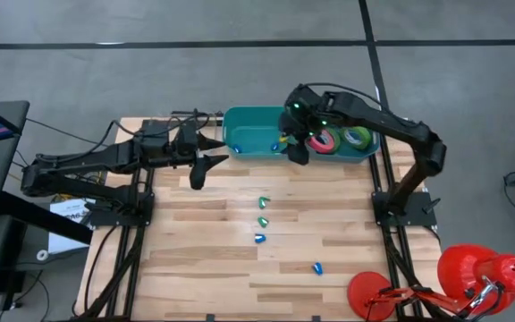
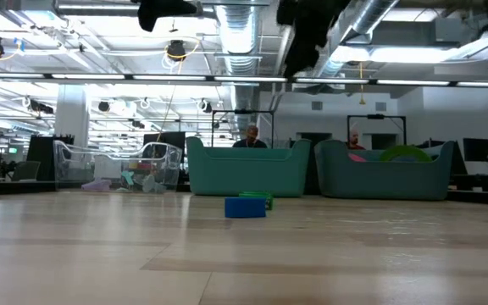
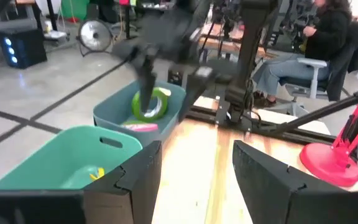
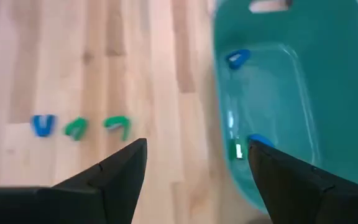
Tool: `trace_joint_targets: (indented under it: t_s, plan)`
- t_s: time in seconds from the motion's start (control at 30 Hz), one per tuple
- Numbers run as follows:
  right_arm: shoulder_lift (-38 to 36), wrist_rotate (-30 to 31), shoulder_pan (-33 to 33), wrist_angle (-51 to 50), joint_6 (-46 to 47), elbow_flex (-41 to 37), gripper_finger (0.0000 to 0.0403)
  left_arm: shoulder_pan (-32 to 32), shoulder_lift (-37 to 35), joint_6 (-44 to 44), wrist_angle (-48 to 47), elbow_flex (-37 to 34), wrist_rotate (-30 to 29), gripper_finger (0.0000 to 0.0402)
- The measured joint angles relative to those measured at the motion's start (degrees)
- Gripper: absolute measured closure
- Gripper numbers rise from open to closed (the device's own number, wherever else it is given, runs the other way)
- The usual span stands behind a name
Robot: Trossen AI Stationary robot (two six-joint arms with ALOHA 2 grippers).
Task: Pick and place Stapler, Stapler remover, tape
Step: Put the blue stapler into the green bin
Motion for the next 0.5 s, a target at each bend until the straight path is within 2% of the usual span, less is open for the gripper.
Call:
trace_joint_targets:
  t_s: [0.33,0.5]
  plan:
    - [-8.39,2.94,7.86,-1.94,5.92,-0.18,0.0133,0.00,0.51,-0.10,0.06,-0.24,0.03,0.0216]
    - [-10.61,3.29,11.83,-2.20,8.41,-3.56,0.0133,0.00,0.50,-0.07,0.05,-0.24,0.03,0.0216]
